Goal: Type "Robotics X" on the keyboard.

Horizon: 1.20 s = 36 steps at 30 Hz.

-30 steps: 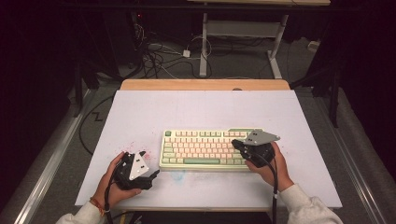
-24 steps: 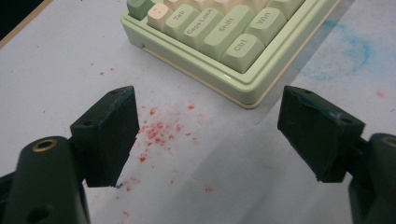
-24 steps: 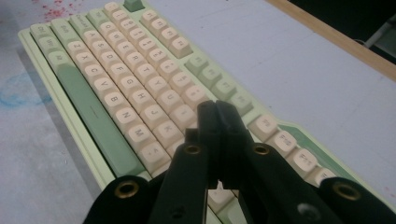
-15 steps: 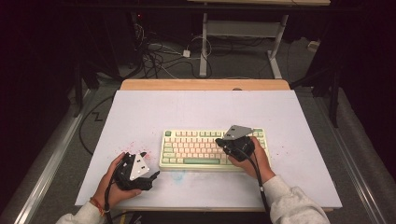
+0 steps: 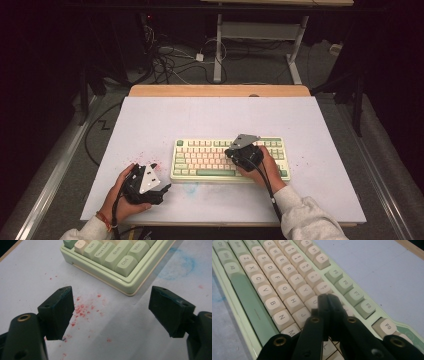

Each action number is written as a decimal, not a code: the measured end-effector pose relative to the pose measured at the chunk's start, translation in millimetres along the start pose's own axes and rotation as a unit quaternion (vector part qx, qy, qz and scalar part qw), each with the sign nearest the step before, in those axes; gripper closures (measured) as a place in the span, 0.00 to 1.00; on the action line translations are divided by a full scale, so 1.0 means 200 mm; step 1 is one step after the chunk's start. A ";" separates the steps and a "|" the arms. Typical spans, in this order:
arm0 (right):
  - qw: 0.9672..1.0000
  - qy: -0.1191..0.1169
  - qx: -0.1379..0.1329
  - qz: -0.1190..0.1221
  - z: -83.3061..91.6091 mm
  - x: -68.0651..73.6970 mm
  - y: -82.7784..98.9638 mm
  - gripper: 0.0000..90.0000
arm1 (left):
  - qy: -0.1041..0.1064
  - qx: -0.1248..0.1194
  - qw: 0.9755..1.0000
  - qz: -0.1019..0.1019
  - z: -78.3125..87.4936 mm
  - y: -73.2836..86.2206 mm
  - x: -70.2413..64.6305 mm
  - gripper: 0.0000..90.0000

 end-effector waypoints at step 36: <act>0.999 0.010 -0.044 -0.006 0.08 0.01 0.00 0.80 | 0.000 0.008 1.000 -0.010 -0.01 0.00 -0.01 0.22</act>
Point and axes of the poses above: each handheld gripper's, and its own axes: z roughly backward along the jaws, y roughly out of its underside, x roughly to its left, the point moved 3 cm from there along -z, roughly forward along the jaws, and after that the axes turned 11 degrees about -y, right-handed, at the moved point
